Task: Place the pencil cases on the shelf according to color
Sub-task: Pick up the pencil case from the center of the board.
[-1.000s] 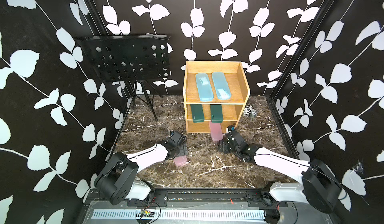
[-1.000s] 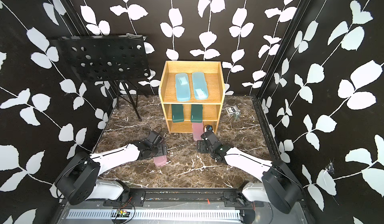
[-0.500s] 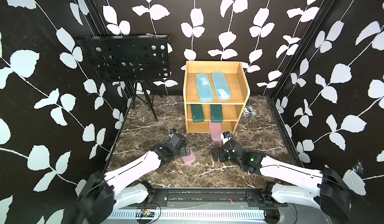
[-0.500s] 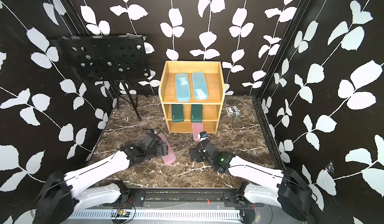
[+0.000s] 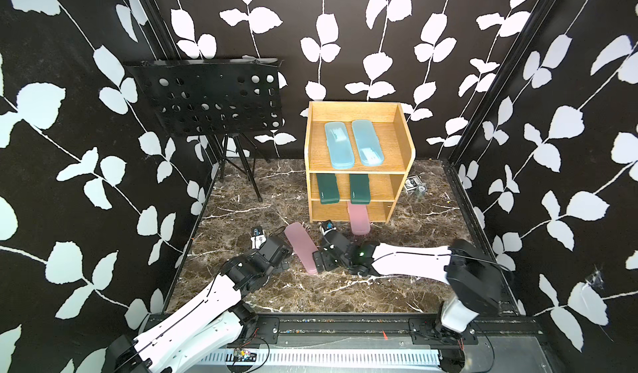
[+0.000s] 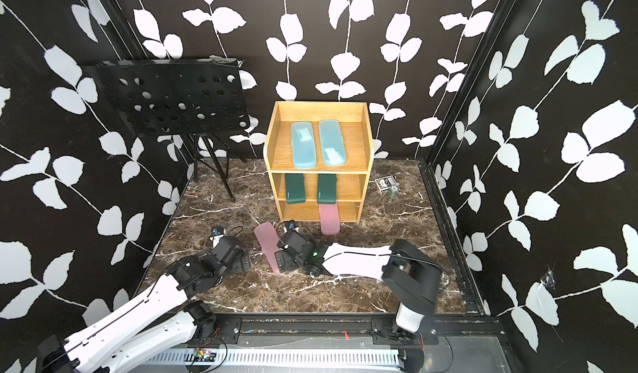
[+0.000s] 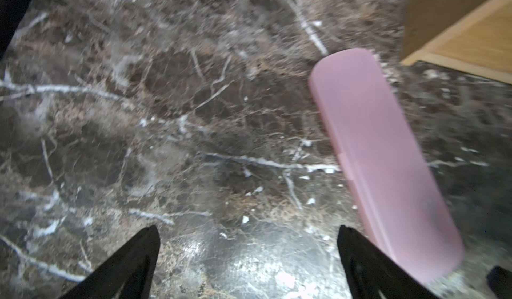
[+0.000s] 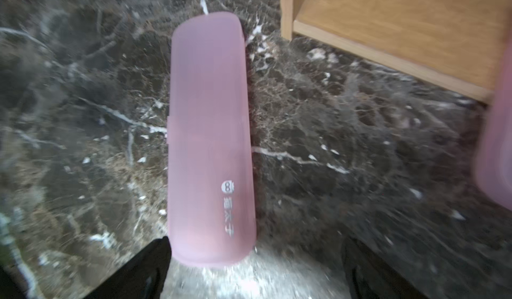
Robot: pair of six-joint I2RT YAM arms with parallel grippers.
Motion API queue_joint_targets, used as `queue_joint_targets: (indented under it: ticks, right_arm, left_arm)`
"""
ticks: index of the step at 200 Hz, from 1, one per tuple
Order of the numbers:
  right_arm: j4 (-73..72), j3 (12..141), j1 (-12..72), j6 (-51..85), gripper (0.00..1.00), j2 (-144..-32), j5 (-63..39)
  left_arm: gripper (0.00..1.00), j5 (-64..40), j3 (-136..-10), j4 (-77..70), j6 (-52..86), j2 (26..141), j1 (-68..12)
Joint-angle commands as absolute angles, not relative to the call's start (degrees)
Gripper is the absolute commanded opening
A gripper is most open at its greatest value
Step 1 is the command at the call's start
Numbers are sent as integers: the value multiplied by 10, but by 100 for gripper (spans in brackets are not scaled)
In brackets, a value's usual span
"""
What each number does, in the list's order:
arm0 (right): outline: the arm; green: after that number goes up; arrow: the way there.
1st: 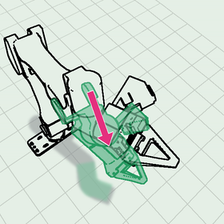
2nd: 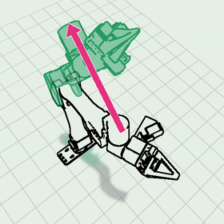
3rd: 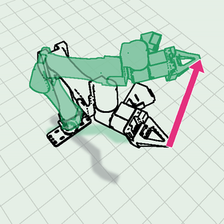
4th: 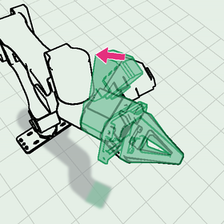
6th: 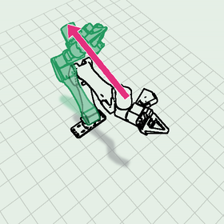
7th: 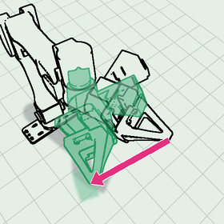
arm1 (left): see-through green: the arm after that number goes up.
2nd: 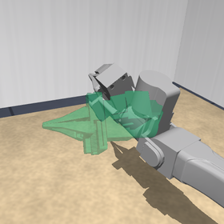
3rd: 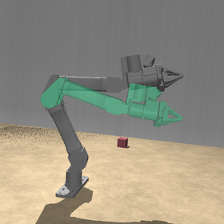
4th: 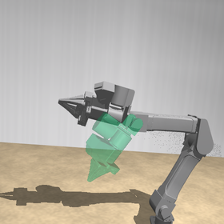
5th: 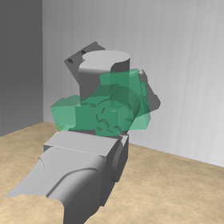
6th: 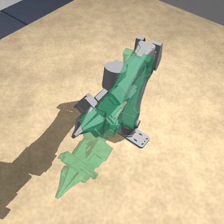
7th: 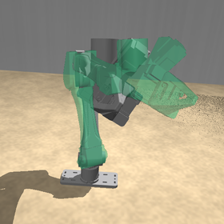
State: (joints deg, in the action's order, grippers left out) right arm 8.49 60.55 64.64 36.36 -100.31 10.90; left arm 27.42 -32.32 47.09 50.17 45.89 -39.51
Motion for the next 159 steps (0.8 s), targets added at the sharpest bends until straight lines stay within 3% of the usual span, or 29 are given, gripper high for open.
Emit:
queue_joint_targets:
  ticks: [1,92,159]
  right_arm:
    - [108,659,667,346,99,-1034,114]
    - [212,797,678,333,99,-1169,129]
    - [184,739,679,372,98,-1169,147]
  left_arm:
    - [99,274,-314,487,515,454,-368]
    - [99,255,-287,502,479,377,-309]
    - [99,249,-298,518,470,387,-308]
